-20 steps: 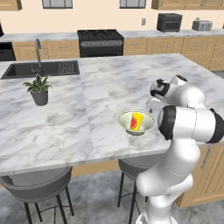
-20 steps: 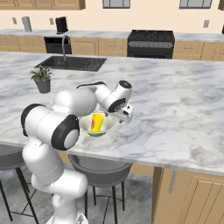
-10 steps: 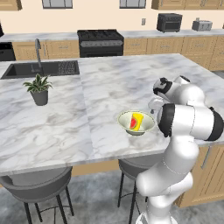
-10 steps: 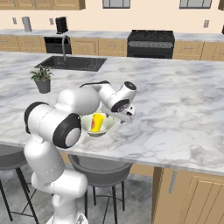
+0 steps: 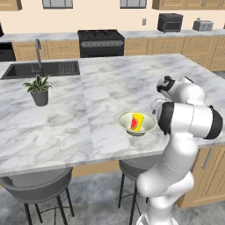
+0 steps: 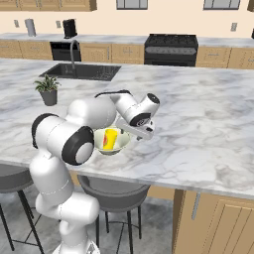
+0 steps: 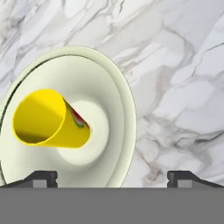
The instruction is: Place the cup inside the bowl on the dining table and move the bowl to any counter.
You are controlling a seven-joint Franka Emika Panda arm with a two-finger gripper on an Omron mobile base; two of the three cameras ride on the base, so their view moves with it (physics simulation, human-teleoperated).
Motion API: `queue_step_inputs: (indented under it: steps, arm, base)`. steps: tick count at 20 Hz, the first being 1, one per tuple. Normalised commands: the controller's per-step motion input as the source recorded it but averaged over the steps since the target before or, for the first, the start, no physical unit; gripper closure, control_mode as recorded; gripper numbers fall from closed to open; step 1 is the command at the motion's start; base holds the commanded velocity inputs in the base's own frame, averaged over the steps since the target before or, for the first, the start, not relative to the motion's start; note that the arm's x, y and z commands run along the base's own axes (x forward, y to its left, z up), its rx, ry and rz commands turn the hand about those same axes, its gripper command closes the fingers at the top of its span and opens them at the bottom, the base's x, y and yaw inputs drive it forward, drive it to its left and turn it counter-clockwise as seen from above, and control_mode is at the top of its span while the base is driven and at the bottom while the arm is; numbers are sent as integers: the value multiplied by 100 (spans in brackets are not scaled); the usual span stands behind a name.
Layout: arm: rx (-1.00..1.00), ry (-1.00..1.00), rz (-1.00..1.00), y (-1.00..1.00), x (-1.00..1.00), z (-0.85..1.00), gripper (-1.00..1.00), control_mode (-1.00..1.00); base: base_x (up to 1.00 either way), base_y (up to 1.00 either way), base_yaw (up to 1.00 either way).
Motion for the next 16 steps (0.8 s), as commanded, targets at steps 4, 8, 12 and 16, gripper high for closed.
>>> queue_step_inputs:
  steps: [4,8,12,16]
  arm:
    - [3,0,0,0,0,0,-100,-100]
    - [0,0,0,0,0,-6,-100,-100]
    - [0,0,0,0,0,-16,-100,-100]
    - [0,0,0,0,0,-27,-100,-100]
  base:
    - [0,0,0]
    - [0,0,0]
    - [0,0,0]
    - [0,0,0]
